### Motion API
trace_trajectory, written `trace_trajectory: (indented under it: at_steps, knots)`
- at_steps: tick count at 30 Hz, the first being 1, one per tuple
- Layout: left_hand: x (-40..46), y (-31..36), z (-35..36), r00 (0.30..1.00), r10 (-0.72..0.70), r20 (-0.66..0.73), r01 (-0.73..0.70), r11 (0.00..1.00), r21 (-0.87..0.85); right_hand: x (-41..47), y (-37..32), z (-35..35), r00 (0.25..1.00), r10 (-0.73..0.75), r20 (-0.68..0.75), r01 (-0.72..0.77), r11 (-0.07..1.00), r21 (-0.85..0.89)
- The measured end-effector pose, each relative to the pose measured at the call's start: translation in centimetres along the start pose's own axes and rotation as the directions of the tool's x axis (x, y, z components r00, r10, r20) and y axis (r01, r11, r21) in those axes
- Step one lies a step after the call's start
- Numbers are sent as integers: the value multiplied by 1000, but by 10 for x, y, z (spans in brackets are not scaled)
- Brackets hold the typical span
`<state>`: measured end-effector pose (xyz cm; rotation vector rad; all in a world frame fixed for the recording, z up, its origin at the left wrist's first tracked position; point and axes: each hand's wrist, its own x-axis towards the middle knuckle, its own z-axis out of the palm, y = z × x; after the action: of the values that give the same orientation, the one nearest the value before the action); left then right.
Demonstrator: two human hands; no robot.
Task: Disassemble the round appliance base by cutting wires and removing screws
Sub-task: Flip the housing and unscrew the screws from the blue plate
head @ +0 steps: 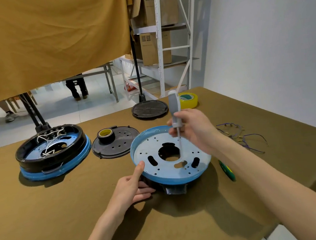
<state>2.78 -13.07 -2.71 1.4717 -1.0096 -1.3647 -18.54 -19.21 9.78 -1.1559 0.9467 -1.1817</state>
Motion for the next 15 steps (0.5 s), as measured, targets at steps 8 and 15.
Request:
trace_trajectory:
  at_steps: [8, 15]
  knots:
    - [-1, -2, 1, 997, 32, -70, -36, 998, -60, 20, 28, 68, 982, -17, 189, -23, 979, 203]
    - [8, -7, -6, 1000, 21, 9, -21, 1000, -8, 22, 41, 75, 966, -81, 246, 9, 960, 279]
